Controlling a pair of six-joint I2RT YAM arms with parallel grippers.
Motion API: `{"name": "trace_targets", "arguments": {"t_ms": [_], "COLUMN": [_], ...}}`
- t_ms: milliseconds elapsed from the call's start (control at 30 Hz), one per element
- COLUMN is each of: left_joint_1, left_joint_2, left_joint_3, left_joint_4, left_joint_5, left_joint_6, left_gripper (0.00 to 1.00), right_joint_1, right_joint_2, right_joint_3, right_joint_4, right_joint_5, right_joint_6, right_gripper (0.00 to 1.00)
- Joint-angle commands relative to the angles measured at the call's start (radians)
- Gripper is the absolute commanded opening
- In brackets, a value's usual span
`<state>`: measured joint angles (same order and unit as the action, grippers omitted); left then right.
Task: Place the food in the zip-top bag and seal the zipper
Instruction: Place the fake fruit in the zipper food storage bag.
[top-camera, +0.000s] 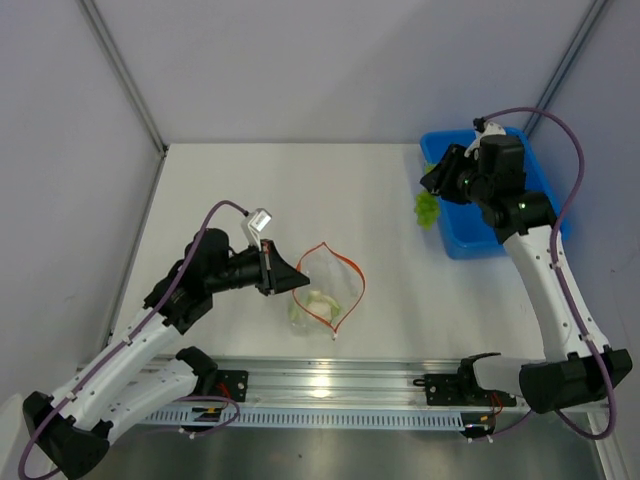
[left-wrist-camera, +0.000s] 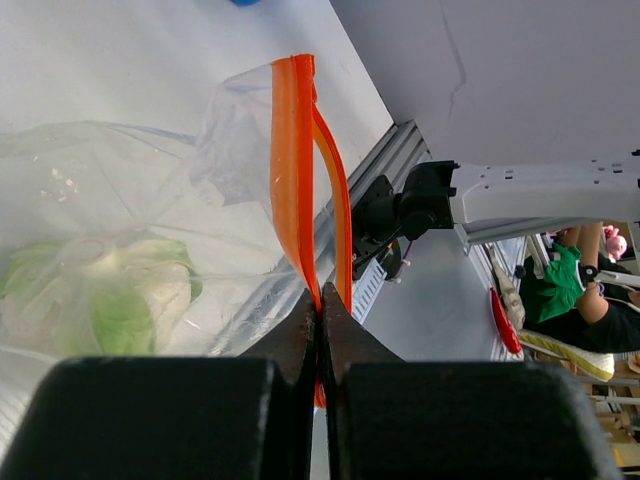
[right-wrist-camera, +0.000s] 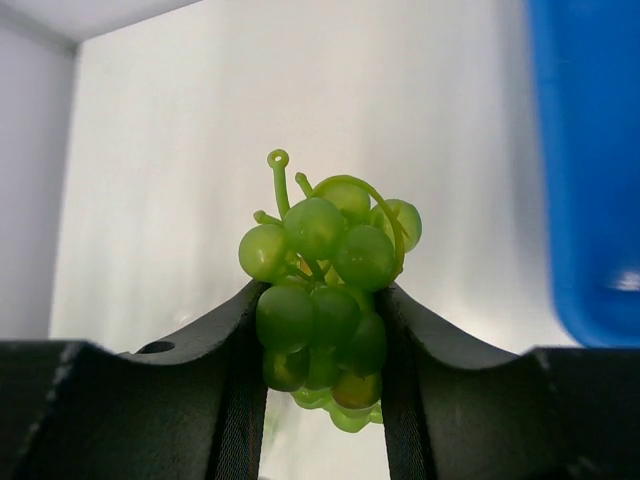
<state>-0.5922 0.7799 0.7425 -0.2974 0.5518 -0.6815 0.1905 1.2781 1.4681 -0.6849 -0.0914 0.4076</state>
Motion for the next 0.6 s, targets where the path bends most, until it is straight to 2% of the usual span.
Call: {"name": "trace_targets", "arguments": {"t_ms": [0,200,367,400,567], "left_joint_1": [0.008,0.008,0.008,0.009,0.015], "left_joint_2": [0.004,0.028,0.068,0.074,0.094], "left_joint_3": [0.008,0.023,0.063,0.072,0.078], "left_joint_4": [0.066,0.087,0.072,0.072,0.093], "left_joint_5": [0.046,0.091,0.111,0.114,0.146], "left_joint_6": [-0.016,-0.036,-0.047,-0.050,-0.082], "left_gripper": [0.00,0.01,0.00,0.01,0.00], "right_joint_1": [0.075,0.240,0.400,0.461,0.604], "right_joint_2": [-0.098,-0.167,-0.192,-0.194,-0.198], "right_joint_3": [-0.034,-0.066,-0.091,-0.109,-0.153], "right_joint_4": [0.125,0.192,0.229,0.235,0.252], "right_joint_5": [-0.119,-0.160,-0.169,-0.165,-0.087], "right_joint_6": [-0.015,-0.035,-0.125,-0.141,-0.194], "right_gripper": [0.10,0.09,0.09,0.10,0.12]}}
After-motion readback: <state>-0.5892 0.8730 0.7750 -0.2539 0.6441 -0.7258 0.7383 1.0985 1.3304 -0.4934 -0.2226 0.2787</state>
